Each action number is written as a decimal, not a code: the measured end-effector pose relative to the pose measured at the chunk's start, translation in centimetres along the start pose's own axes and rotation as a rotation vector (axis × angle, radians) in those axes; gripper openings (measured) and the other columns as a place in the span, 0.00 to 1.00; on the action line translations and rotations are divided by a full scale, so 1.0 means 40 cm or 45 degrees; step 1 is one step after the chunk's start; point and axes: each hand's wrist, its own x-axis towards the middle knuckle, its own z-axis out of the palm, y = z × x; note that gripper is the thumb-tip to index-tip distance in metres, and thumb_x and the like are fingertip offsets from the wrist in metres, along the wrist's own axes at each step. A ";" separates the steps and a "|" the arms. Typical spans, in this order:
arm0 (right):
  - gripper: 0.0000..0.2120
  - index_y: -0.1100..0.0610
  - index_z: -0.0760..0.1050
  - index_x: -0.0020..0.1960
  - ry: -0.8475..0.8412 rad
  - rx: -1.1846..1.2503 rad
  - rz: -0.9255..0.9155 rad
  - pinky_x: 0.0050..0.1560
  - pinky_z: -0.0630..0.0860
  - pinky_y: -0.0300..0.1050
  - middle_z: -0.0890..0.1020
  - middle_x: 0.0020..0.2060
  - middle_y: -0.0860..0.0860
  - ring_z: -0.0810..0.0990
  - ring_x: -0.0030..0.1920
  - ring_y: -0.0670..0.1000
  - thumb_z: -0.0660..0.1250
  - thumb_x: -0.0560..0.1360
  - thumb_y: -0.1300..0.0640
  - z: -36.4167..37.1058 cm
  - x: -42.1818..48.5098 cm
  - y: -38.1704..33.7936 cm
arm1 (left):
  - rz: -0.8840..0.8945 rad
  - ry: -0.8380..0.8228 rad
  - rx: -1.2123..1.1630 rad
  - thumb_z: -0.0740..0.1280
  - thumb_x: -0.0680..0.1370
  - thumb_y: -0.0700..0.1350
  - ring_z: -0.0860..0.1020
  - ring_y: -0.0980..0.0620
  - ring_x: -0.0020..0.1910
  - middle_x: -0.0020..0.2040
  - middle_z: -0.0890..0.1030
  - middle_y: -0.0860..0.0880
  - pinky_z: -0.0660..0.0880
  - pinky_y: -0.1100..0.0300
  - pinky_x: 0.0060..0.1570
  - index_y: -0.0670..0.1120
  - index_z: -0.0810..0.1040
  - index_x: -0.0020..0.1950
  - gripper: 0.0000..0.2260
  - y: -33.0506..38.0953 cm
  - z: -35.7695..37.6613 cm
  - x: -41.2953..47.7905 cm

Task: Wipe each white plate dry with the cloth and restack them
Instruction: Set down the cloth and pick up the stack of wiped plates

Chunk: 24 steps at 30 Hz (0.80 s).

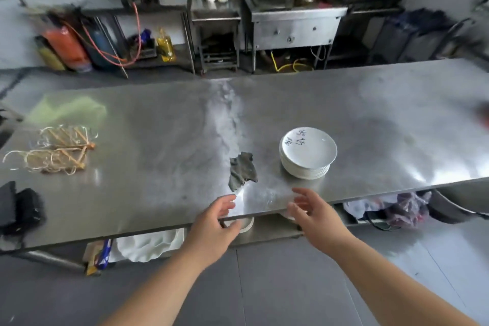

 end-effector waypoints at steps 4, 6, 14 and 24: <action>0.31 0.38 0.71 0.70 0.070 -0.163 0.011 0.49 0.78 0.39 0.79 0.58 0.42 0.79 0.55 0.40 0.64 0.70 0.29 -0.005 0.029 -0.003 | 0.062 -0.070 0.192 0.72 0.77 0.52 0.76 0.61 0.67 0.65 0.78 0.64 0.73 0.56 0.70 0.61 0.74 0.73 0.24 0.029 -0.016 0.071; 0.36 0.37 0.70 0.71 0.088 -0.226 0.039 0.41 0.76 0.35 0.78 0.59 0.42 0.79 0.53 0.39 0.60 0.65 0.25 -0.012 0.039 0.006 | 0.071 -0.120 0.305 0.71 0.76 0.55 0.75 0.60 0.68 0.66 0.77 0.63 0.72 0.57 0.70 0.61 0.73 0.74 0.26 0.038 -0.015 0.105; 0.29 0.35 0.64 0.75 0.036 -0.643 0.149 0.40 0.75 0.38 0.73 0.64 0.40 0.79 0.53 0.41 0.61 0.75 0.31 -0.117 0.147 0.111 | 0.048 -0.266 0.717 0.68 0.75 0.59 0.76 0.53 0.68 0.73 0.75 0.60 0.74 0.56 0.65 0.63 0.71 0.75 0.28 0.064 0.055 0.275; 0.31 0.40 0.62 0.77 -0.015 -1.019 -0.085 0.54 0.78 0.49 0.71 0.66 0.43 0.70 0.70 0.49 0.57 0.78 0.29 -0.349 0.440 0.199 | 0.017 -0.098 0.824 0.64 0.79 0.65 0.75 0.51 0.71 0.75 0.73 0.59 0.74 0.53 0.67 0.61 0.70 0.76 0.26 0.173 0.223 0.520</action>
